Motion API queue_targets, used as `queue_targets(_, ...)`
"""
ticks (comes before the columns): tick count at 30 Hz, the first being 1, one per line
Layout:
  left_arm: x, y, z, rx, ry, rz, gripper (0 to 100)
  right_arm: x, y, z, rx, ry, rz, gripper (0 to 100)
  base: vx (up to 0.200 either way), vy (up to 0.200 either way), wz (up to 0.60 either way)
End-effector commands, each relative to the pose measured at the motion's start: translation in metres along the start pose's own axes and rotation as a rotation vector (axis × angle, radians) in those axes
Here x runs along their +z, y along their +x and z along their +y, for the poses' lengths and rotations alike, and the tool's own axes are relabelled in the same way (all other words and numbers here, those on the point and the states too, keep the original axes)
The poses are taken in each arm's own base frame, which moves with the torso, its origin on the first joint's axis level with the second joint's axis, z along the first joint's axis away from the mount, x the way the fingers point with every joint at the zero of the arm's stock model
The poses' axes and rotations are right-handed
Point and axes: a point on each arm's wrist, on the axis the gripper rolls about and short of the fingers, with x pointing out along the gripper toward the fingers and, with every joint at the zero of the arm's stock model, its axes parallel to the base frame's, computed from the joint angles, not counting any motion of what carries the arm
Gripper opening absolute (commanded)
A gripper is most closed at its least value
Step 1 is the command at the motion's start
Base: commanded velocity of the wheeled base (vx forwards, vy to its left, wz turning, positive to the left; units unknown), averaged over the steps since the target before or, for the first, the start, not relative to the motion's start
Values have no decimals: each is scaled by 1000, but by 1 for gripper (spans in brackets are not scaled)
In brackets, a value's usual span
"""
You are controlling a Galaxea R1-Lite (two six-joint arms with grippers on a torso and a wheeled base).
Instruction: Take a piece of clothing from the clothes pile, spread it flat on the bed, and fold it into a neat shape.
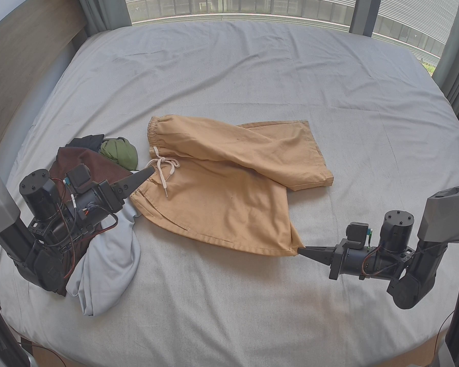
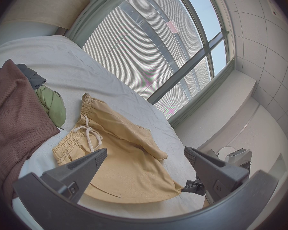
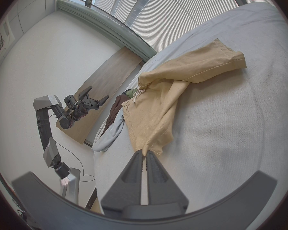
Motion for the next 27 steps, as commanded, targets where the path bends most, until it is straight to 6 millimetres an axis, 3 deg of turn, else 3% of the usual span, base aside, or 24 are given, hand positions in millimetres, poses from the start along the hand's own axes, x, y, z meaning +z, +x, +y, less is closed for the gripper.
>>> queue_targets(1,0,0,-1,-2,1,-1,100,3,-12,14,8,-8,0,0,0,0,0)
queue_targets(13,2,-1,0,0,2,-6,100,-9,-27,24,-6,-6,48,0,0,0,0)
queue_targets(19,4,-2,-1,-1,3,-10,100,-2,-26,28,7,-37,26,0,0,0,0)
queue_targets(27,3,-1,-1,-3,4,-8,100,22,8,23,55,-119,-64,0,0,0,0)
